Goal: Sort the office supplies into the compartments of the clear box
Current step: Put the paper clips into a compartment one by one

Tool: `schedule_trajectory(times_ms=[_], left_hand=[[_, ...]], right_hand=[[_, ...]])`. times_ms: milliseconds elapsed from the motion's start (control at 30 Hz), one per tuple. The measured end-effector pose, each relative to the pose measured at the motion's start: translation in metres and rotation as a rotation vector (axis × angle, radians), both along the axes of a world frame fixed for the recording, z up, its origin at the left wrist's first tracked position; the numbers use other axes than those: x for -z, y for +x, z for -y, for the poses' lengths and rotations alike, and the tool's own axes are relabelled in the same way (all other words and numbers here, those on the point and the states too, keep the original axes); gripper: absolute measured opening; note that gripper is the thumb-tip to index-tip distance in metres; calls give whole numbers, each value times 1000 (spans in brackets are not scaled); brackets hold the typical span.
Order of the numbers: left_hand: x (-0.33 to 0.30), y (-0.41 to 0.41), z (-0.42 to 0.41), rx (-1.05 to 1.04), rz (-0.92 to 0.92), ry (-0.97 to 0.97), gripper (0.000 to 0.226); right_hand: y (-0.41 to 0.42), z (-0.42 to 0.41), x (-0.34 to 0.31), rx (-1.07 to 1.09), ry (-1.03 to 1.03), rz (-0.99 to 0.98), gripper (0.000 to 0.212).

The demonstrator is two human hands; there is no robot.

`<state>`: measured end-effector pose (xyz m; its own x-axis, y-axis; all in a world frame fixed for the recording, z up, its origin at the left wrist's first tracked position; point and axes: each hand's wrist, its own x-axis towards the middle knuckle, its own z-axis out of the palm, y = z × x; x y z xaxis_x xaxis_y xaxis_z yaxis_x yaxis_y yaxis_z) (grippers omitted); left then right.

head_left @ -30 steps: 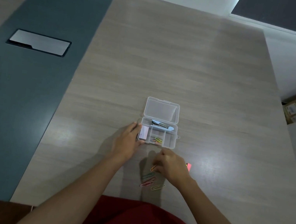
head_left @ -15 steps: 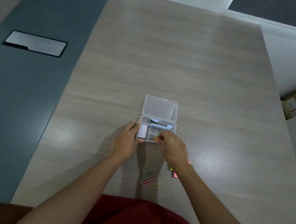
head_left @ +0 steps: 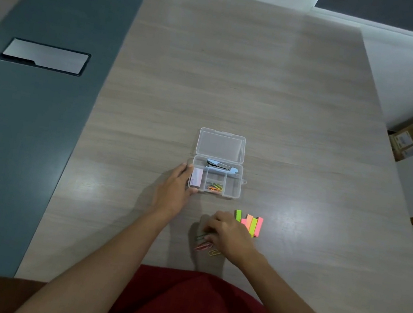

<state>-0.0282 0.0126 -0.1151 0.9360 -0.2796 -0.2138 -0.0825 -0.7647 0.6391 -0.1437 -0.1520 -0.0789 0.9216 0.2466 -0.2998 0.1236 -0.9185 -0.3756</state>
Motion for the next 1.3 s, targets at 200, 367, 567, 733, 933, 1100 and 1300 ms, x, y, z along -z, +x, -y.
schedule_trajectory(times_ms=[200,367,567,733,933,1100,1300], left_hand=[[-1,0,0,3,-6,-11,67],[-2,-1,-1,5,7,-8,66],[-2,-1,-1,4,-12,-5,67],[-3,-3,-1,-1,-3,-9,65],[-5,-4,-1,-3,-3,-9,65],[-6,-4,-1,-1,-5,1,66],[-6,-4,-1,-3,-13,6,66]], right_hand=[[-2,-4,4,-24,-43,8,19],[-1,-3,0,7,19,-42,13],[-5,-2,-10,-23,87,-55,12],[-14,-5,1,-76,47,-23,14],[-20,-7,10,-161,-57,82,22],[-25,-11,13,-204,-176,118,32],[-25,-9,18,-141,-91,130,39]])
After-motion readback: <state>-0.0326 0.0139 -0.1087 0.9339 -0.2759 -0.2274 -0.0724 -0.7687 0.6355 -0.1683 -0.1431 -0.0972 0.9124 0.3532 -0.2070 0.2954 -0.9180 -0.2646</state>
